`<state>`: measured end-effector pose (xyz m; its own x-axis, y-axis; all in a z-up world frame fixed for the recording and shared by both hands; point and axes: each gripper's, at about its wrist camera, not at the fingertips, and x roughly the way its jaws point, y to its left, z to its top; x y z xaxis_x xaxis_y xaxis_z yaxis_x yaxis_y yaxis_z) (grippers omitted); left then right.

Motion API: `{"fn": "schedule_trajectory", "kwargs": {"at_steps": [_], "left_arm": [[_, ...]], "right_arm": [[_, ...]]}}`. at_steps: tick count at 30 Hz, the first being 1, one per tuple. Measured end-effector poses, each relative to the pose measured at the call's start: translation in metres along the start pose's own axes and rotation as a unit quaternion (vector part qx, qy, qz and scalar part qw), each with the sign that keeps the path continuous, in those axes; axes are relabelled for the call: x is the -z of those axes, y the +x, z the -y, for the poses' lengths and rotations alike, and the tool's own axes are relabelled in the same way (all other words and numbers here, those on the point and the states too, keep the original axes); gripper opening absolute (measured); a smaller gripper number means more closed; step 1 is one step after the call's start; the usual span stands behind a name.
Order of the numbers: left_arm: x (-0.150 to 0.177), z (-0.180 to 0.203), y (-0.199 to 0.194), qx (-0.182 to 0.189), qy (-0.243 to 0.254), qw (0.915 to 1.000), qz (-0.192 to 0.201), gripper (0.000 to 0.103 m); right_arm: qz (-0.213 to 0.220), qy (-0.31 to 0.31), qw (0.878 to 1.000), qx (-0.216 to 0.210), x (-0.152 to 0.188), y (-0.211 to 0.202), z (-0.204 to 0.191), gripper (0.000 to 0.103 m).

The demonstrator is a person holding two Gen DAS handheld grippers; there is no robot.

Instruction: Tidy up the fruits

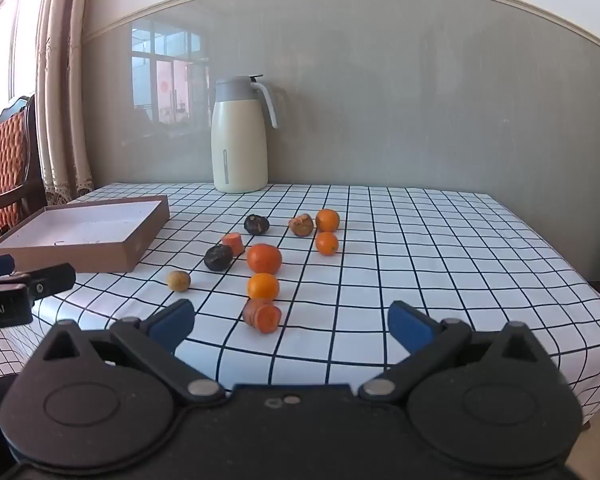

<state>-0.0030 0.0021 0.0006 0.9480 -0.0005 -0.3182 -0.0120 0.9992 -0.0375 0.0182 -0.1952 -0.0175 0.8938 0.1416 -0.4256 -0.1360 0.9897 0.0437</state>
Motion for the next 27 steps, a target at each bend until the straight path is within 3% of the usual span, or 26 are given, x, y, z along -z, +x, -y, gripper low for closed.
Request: {"fn": "schedule_trajectory", "kwargs": {"at_steps": [27], "left_arm": [[-0.0003,-0.0011,-0.0026,-0.001,0.001,1.0000,0.003,0.103]], "right_arm": [[0.000,-0.001,1.000,0.001,0.0001,-0.0005,-0.0001,0.097]]}}
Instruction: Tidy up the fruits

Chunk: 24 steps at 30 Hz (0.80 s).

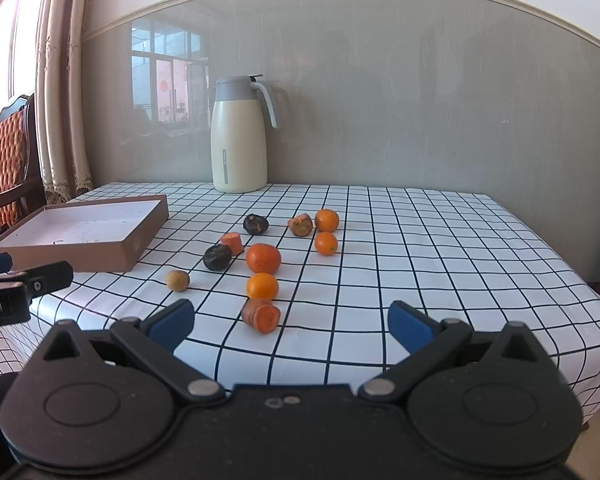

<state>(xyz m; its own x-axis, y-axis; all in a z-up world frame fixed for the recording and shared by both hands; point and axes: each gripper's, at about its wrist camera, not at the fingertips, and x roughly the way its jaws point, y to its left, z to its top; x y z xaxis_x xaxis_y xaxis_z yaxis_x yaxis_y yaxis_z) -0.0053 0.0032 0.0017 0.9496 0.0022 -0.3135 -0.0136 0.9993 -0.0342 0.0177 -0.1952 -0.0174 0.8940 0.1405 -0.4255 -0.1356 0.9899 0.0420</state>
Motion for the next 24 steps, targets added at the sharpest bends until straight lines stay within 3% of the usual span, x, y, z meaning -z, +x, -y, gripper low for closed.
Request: {"fn": "schedule_trajectory", "kwargs": {"at_steps": [24], "left_arm": [[0.0008,0.0022,0.0007,-0.001,0.006,1.0000,-0.001,0.103]], "right_arm": [[-0.001,-0.001,1.000,0.001,0.0011,0.0020,-0.0009,0.097]]}}
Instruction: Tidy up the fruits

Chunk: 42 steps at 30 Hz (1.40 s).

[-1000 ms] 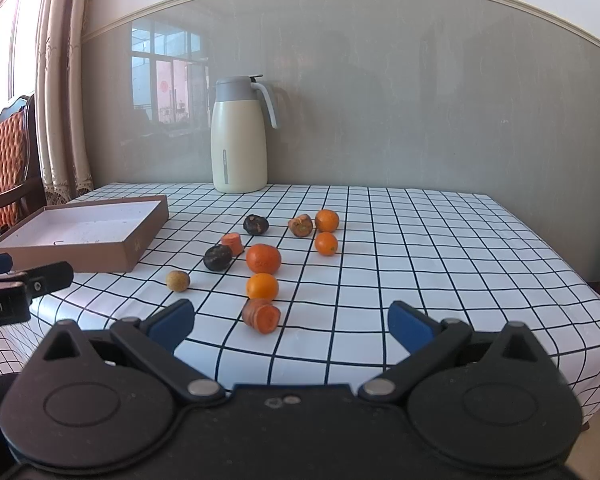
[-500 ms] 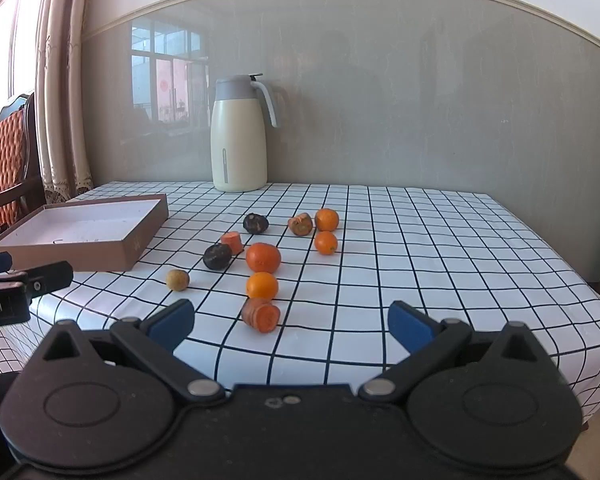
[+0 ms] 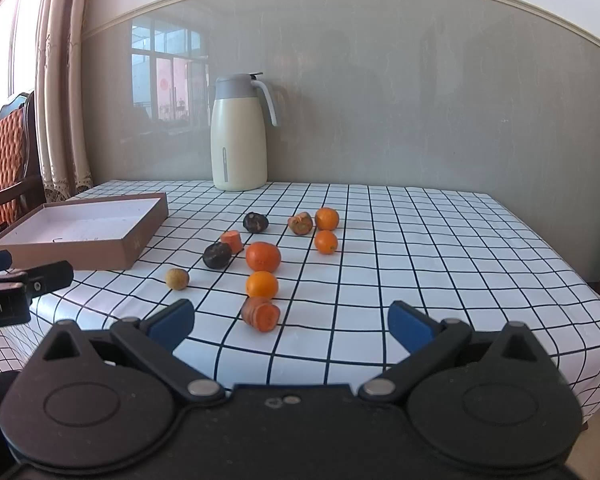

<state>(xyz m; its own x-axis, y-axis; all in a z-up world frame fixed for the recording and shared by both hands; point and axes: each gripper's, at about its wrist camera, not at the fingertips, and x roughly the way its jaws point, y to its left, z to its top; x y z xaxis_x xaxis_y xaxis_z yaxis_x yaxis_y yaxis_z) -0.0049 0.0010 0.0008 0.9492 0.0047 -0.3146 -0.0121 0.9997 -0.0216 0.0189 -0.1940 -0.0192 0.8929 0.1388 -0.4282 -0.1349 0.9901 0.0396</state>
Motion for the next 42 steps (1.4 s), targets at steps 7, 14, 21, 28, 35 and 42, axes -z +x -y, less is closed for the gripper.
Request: {"fn": "schedule_trajectory", "kwargs": {"at_steps": [7,14,21,28,35,42], "left_arm": [[0.000,0.000,0.000,0.000,0.000,1.0000,0.000,0.103],[0.000,0.000,0.000,0.000,0.001,1.0000,0.000,0.103],[0.000,0.000,0.000,-0.002,0.001,1.0000,0.000,0.103],[-0.001,0.002,0.003,0.001,0.005,1.0000,-0.007,0.103],[-0.007,0.001,0.012,0.014,-0.005,0.9999,-0.008,0.103],[-0.005,0.013,0.032,0.018,0.015,0.9996,-0.014,0.103]], "right_arm": [[0.000,0.000,1.000,0.000,0.000,0.000,0.000,0.097],[0.001,-0.002,1.000,0.000,0.001,0.000,0.000,0.097],[0.001,-0.001,1.000,-0.001,0.001,-0.001,0.000,0.097],[-0.004,-0.017,1.000,-0.008,-0.001,0.000,-0.006,0.092],[-0.022,-0.021,0.999,-0.037,-0.006,0.010,-0.013,0.060],[-0.029,-0.032,0.999,-0.031,-0.008,0.024,-0.016,0.061]]}}
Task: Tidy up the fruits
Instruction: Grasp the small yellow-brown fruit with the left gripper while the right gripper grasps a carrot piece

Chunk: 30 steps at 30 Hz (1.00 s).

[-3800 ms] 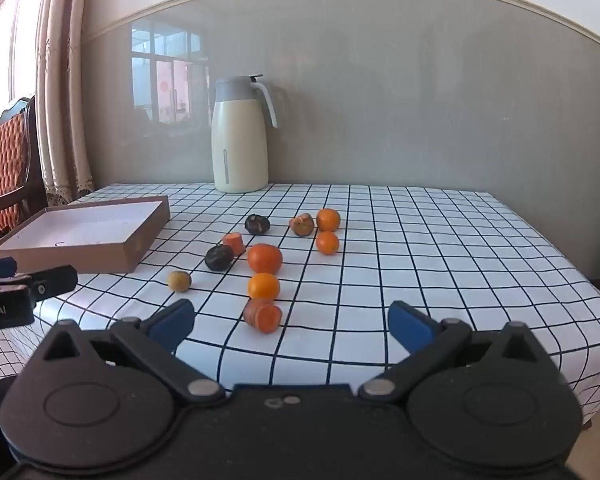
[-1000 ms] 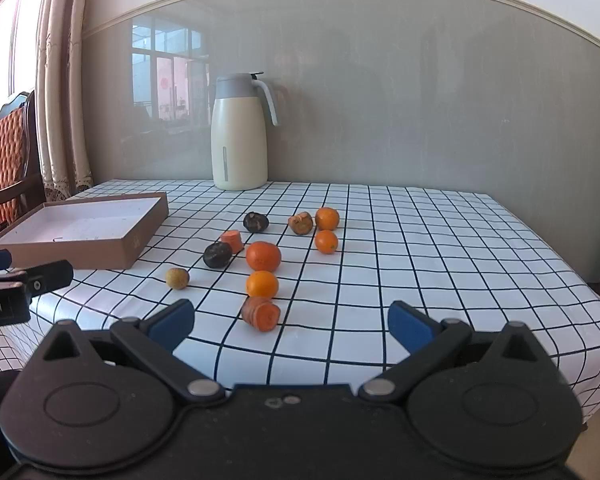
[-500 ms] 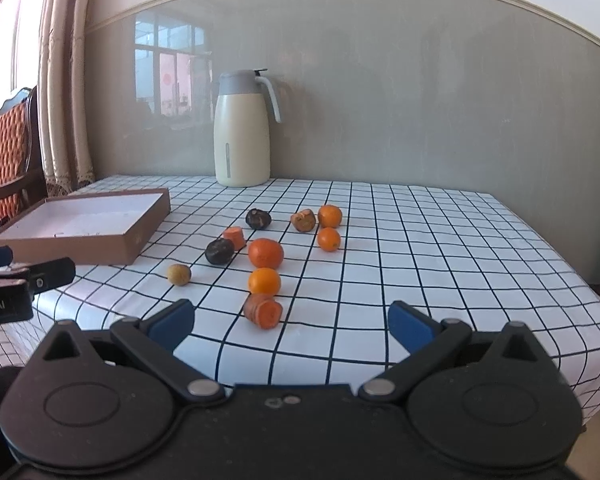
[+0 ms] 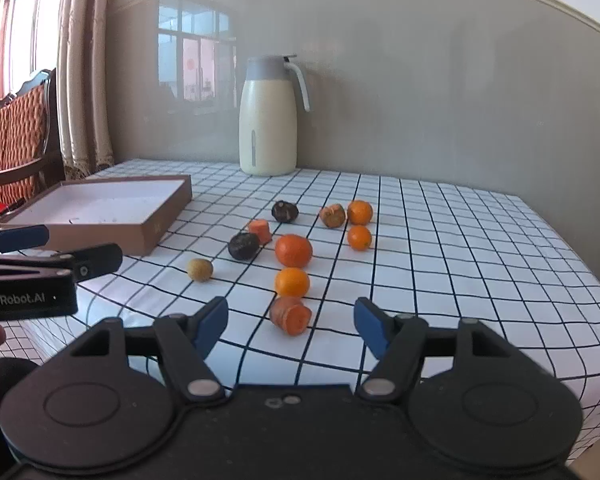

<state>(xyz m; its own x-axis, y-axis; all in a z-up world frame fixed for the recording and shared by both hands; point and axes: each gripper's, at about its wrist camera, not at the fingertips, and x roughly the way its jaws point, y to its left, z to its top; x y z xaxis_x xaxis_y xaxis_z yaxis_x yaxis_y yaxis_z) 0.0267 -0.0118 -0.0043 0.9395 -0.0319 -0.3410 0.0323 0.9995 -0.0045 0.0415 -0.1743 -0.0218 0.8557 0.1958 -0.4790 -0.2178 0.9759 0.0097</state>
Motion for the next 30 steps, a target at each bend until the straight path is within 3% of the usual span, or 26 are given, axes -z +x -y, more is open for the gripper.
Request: {"fn": "schedule_trajectory", "kwargs": {"at_steps": [4,7,11,24,26,28,30], "left_arm": [[0.004,0.001,0.014,-0.001,0.006,0.9999,-0.011,0.103],[0.004,0.001,0.030,0.005,0.006,0.9996,-0.028,0.083],[0.006,0.005,0.048,0.010,0.011,0.9992,-0.038,0.081],[0.018,0.021,0.098,0.015,0.022,0.9971,-0.072,0.076],[0.019,0.023,0.104,0.017,0.024,0.9967,-0.076,0.069],[0.019,0.025,0.109,0.021,0.027,0.9962,-0.080,0.064],[0.019,0.028,0.114,0.023,0.028,0.9961,-0.081,0.062]], "right_arm": [[-0.008,-0.004,1.000,0.004,0.001,0.012,0.002,0.061],[-0.016,-0.005,1.000,0.004,0.002,0.025,0.001,0.061],[-0.027,0.002,1.000,0.002,0.002,0.043,0.000,0.060],[-0.061,-0.005,0.998,0.006,0.013,0.083,0.001,0.040],[-0.060,-0.008,0.998,0.004,0.013,0.085,0.001,0.037],[-0.056,-0.008,0.998,0.003,0.012,0.087,0.002,0.026],[-0.054,-0.005,0.999,0.002,0.010,0.090,0.005,0.025]]}}
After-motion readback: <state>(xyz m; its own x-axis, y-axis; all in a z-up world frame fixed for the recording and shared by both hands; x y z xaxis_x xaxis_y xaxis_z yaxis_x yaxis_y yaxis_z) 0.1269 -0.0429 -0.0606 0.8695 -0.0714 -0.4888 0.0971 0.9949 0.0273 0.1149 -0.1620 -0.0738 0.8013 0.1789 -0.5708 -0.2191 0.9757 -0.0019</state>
